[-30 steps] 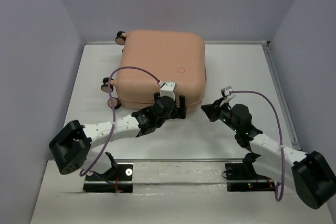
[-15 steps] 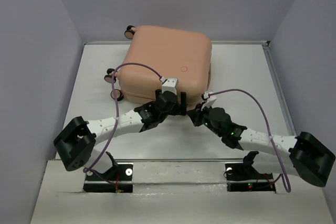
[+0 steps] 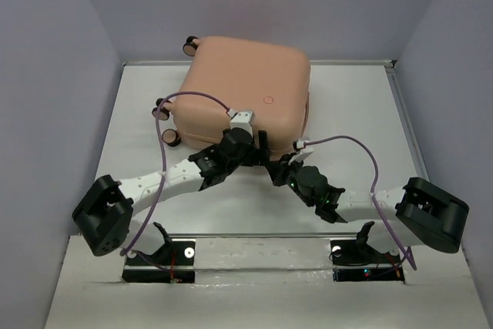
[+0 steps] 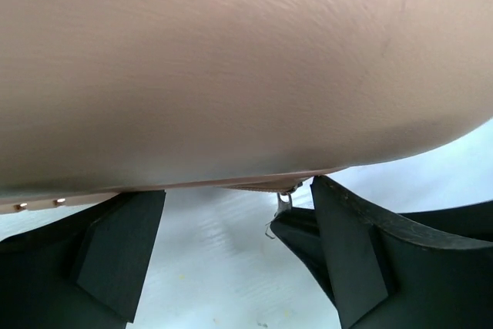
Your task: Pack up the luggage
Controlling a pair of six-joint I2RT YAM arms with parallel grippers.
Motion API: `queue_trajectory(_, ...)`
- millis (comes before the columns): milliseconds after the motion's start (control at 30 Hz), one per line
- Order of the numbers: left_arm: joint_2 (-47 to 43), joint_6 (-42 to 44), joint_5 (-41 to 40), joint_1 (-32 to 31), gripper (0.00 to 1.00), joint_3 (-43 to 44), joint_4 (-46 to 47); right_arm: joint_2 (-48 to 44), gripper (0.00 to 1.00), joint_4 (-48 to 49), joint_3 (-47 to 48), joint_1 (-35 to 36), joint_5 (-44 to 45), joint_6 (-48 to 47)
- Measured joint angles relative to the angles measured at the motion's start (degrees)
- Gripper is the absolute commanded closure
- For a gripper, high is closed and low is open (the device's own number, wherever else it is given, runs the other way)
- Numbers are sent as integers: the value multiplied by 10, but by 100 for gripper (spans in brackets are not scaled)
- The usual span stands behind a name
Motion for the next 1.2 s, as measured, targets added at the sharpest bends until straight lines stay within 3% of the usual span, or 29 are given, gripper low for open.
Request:
queue_trajectory(167, -132, -19, 53, 94, 5, -37, -45, -7, 93, -1, -1, 13, -2, 2)
queue_trajectory(333, -296, -29, 76, 326, 1, -44, -67, -7, 93, -7, 0, 18, -9, -6)
queue_trajectory(467, -298, -31, 152, 465, 1, -17, -90, -8, 93, -7, 0, 19, -15, -13)
queue_trajectory(600, -204, -39, 229, 568, 1, 16, -83, -15, 93, -16, 0, 20, -16, -16)
queue_trajectory(733, -90, -69, 279, 611, 1, 20, -57, -22, 93, -29, 1, 20, -16, -21)
queue_trajectory(1133, -2, -147, 349, 619, 1, 24, 52, -22, 93, -35, 3, 20, -16, -26)
queue_trajectory(1200, 17, -165, 358, 621, 7, 24, 75, -22, 93, -35, 3, 20, -16, -26)
